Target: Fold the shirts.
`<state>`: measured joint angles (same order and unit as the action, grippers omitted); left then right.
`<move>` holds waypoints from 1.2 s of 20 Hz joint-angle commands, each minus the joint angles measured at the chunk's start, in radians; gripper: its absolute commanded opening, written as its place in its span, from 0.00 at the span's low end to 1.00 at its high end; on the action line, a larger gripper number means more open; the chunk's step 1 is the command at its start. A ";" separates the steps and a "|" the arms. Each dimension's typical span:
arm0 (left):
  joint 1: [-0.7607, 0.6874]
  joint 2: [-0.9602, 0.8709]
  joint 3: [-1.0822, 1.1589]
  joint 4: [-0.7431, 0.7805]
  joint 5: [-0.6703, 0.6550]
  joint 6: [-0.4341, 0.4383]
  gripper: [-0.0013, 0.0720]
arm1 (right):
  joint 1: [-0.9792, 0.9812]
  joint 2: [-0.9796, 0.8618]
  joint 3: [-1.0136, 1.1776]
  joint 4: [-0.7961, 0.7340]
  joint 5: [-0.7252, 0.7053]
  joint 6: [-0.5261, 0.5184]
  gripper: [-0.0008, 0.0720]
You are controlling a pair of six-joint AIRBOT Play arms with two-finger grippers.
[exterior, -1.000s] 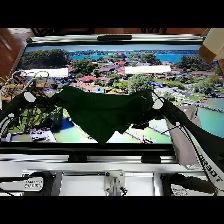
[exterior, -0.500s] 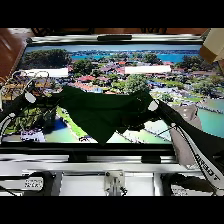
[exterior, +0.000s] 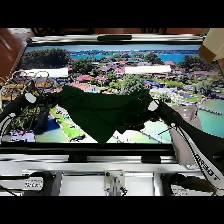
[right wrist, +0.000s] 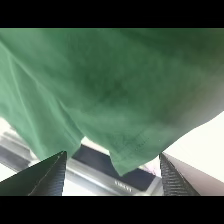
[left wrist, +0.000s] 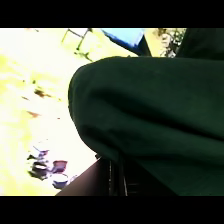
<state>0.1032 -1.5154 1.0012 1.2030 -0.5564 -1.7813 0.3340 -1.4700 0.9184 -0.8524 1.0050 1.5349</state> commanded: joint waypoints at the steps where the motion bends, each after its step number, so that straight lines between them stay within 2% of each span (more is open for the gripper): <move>1: 0.000 0.000 0.000 0.001 0.003 0.000 0.06 | 0.000 -0.006 0.000 0.006 -0.042 0.025 0.93; 5: 0.000 0.000 0.000 0.001 0.001 0.001 0.06 | 0.037 -0.058 0.000 0.036 -0.036 0.021 0.92; 6: 0.001 0.000 0.000 0.001 -0.001 0.001 0.06 | 0.049 -0.057 0.000 0.034 -0.036 0.021 0.72; 7: 0.002 0.000 0.000 0.000 -0.001 0.012 0.06 | 0.051 -0.051 0.000 0.036 -0.033 0.023 0.35; 8: 0.003 0.001 0.000 0.001 -0.002 0.017 0.06 | 0.050 -0.041 0.001 0.035 -0.023 0.026 0.11; 11: 0.003 0.029 0.003 0.002 -0.001 0.028 0.06 | 0.017 0.040 0.011 -0.017 0.055 0.018 0.11; 13: 0.003 0.066 0.030 0.002 -0.012 0.099 0.06 | -0.016 0.138 0.029 -0.110 0.130 0.018 0.11; 17: 0.000 0.217 0.132 0.001 -0.062 0.177 0.06 | -0.096 0.370 0.131 -0.268 0.209 -0.018 0.11; 20: 0.000 0.421 0.236 0.000 -0.084 0.242 0.06 | -0.160 0.525 0.317 -0.353 0.173 -0.095 0.11; 24: 0.000 0.759 0.422 0.000 -0.083 0.251 0.06 | -0.237 0.674 0.650 -0.542 -0.002 -0.087 0.11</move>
<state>0.1032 -0.9646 1.3071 1.2037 -0.6357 -1.5574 0.1478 -0.9054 1.3674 -1.2446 1.1198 1.4570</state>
